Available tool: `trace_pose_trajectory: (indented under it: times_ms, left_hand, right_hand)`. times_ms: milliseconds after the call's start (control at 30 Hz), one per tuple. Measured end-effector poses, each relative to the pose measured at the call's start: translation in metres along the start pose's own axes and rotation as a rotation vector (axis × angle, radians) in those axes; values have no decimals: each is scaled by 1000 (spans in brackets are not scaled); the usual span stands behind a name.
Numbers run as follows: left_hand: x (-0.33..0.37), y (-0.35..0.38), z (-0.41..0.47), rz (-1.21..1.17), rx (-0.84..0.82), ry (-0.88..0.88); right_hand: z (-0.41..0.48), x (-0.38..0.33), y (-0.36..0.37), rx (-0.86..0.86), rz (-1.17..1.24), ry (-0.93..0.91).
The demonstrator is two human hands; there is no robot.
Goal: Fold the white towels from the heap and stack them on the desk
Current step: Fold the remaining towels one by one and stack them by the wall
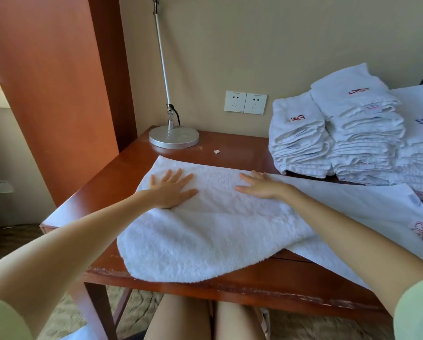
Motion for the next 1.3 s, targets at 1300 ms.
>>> trace_pose_trajectory:
  times_ms: [1300]
  left_hand:
    - [413,3,-71,171,141,1087]
  right_hand:
    - [-291,374,-38,626,485,757]
Point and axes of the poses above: each hand's wrist, its own z-axis towards the middle knuckle, its own y-axis out of the palm, x = y × z, the point moved 10 cm from there along z, towards the middle knuckle, and after that the axes turned 3 degrees about x, right-handed, at the moved point
